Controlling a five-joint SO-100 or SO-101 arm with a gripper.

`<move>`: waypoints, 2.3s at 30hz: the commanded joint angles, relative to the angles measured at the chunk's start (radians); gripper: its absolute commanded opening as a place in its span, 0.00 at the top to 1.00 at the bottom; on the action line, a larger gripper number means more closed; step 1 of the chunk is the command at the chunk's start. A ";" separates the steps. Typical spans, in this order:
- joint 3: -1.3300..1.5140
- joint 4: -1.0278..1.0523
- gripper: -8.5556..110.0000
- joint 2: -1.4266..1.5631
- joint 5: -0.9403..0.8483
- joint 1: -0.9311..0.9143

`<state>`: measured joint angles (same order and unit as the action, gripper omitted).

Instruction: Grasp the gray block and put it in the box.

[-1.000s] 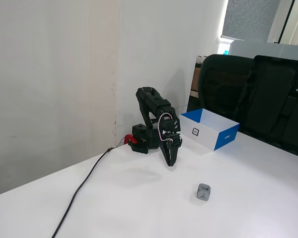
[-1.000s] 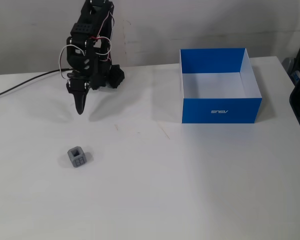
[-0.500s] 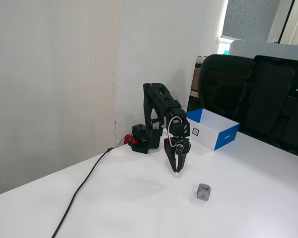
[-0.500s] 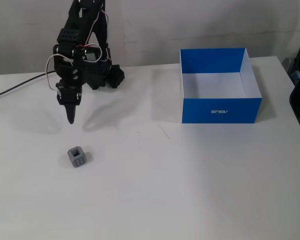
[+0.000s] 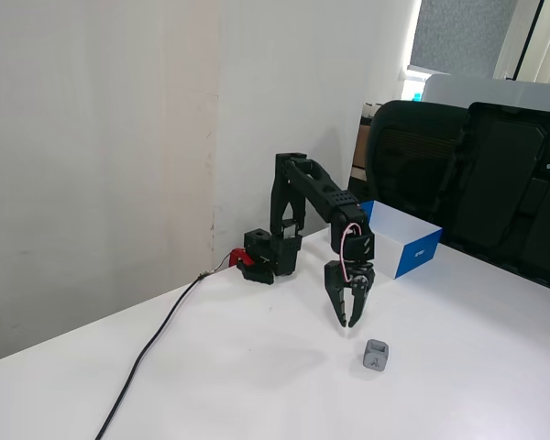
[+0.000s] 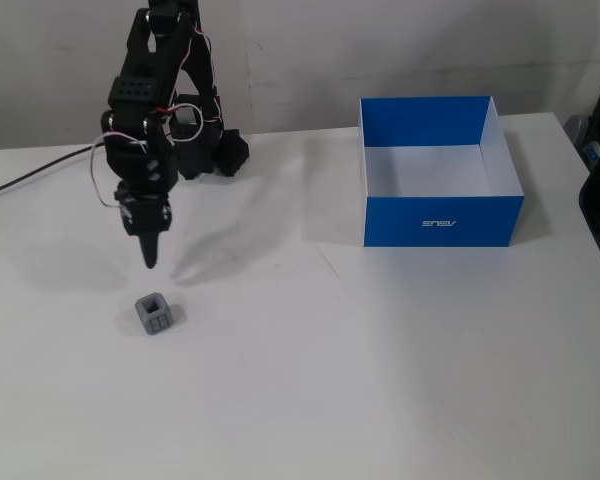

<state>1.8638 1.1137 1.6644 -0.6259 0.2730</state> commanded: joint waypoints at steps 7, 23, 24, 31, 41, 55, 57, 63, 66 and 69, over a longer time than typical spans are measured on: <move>-0.192 0.029 0.92 -0.071 -0.018 -0.023; -0.419 0.086 0.91 -0.236 -0.012 0.020; -0.428 0.094 0.90 -0.241 -0.011 0.018; -0.457 0.109 0.78 -0.256 -0.009 0.006; -0.482 0.123 0.74 -0.304 0.006 -0.023; -0.548 0.123 0.74 -0.423 0.023 -0.032; -0.552 0.123 0.75 -0.431 0.023 -0.032; -0.588 0.144 0.92 -0.448 0.023 -0.032; -0.598 0.152 0.92 -0.449 0.025 -0.032; -0.620 0.169 0.92 -0.449 0.026 -0.034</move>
<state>1.3468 1.2686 1.1858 -0.6059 0.2454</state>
